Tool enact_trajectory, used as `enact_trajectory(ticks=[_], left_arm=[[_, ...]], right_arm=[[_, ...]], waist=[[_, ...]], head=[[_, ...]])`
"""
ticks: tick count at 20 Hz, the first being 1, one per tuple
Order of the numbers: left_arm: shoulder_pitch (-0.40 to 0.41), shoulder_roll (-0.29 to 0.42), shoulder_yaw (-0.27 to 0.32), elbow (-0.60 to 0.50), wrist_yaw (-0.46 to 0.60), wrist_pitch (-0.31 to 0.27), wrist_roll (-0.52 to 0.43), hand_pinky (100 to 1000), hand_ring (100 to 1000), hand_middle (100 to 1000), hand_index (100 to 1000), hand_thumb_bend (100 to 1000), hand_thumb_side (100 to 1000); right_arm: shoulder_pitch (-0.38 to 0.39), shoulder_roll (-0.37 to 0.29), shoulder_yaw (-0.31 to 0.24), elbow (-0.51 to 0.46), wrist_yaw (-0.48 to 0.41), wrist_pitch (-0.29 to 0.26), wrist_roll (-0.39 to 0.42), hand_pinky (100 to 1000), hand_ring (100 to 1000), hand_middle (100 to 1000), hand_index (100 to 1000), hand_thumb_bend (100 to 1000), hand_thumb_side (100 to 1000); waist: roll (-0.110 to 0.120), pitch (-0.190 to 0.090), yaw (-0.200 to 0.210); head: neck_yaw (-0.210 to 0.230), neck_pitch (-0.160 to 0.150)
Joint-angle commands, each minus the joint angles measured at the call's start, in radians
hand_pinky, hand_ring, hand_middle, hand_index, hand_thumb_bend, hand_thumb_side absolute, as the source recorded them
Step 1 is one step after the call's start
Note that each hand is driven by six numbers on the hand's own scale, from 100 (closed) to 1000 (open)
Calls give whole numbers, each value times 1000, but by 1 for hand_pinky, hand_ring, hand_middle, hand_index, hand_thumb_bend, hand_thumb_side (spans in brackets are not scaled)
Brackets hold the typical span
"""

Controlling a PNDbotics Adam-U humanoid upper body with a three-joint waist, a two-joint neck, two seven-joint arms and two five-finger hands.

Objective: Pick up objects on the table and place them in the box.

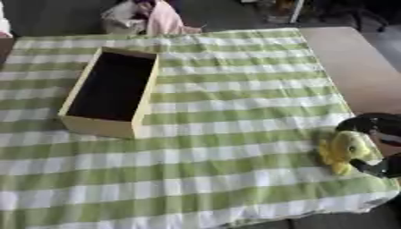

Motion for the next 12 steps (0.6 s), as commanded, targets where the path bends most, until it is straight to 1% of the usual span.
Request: enact_trajectory(ticks=[1, 9, 12], left_arm=[[-12, 15, 1, -19, 3, 0, -5, 472, 910, 803, 702, 100, 732], [-12, 14, 0, -19, 7, 2, -8, 470, 913, 804, 702, 100, 734], [-13, 13, 0, -19, 8, 2, -9, 470, 913, 805, 702, 100, 734]], right_arm=[[-17, -23, -5, 14, 35, 1, -21, 994, 923, 922, 1000, 223, 617], [-28, -11, -2, 85, 92, -15, -82, 991, 921, 918, 1000, 219, 619], [-33, -5, 3, 101, 107, -22, -90, 991, 922, 920, 1000, 222, 617]], waist=[[0, -8, 2], [2, -4, 2], [4, -2, 3]], head=[[-6, -9], [-14, -8], [-16, -10]])
